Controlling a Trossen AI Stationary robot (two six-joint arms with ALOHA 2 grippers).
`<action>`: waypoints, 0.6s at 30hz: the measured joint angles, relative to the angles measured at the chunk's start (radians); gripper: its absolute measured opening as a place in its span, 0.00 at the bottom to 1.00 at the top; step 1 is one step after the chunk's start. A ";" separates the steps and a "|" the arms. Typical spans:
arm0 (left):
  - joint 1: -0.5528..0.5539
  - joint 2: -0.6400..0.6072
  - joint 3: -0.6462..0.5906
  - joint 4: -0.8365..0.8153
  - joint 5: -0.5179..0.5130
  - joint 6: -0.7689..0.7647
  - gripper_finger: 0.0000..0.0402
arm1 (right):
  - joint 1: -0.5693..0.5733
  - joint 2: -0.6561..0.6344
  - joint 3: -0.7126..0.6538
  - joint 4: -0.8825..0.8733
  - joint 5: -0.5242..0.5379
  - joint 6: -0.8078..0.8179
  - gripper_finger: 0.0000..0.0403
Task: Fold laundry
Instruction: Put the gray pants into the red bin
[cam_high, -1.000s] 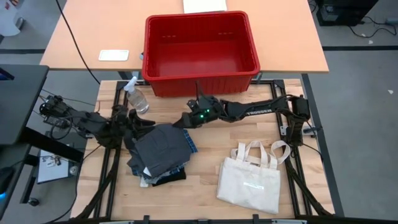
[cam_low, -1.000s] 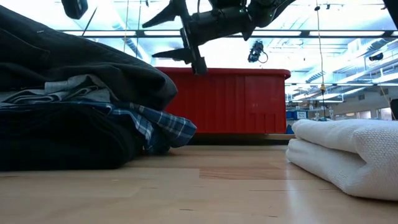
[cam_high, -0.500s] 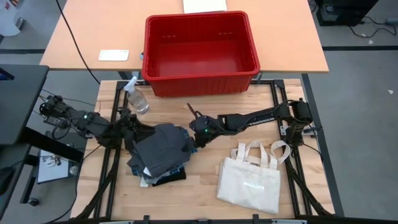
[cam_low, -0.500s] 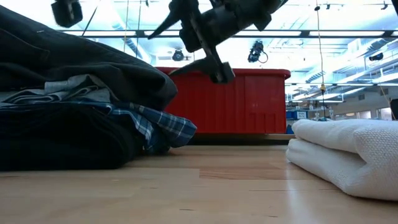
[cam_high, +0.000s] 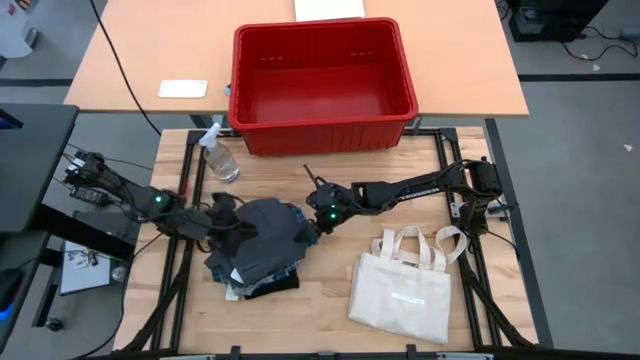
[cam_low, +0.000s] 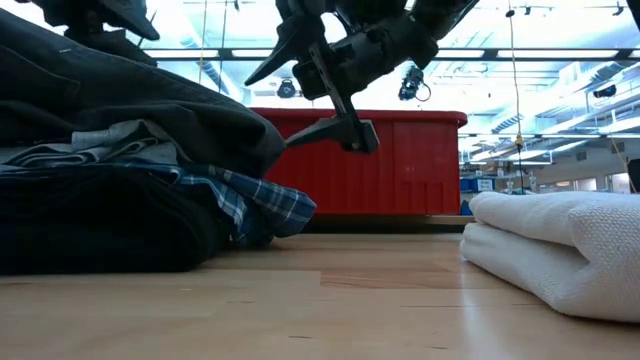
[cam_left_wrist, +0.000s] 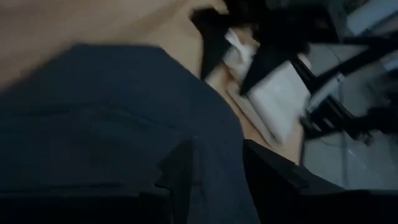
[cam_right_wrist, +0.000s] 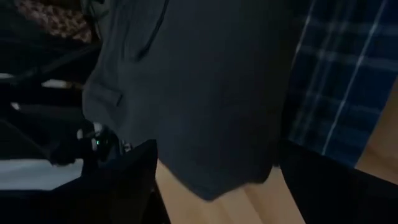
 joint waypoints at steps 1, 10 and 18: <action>0.000 0.008 0.000 0.006 0.034 -0.013 0.36 | -0.001 0.000 -0.001 0.002 0.004 0.000 0.85; -0.038 0.064 0.000 -0.169 0.191 -0.117 0.36 | -0.010 0.000 -0.002 -0.006 -0.021 -0.040 0.86; -0.041 0.160 0.002 -0.213 0.183 -0.078 0.36 | -0.008 0.000 -0.002 -0.006 0.022 -0.043 0.86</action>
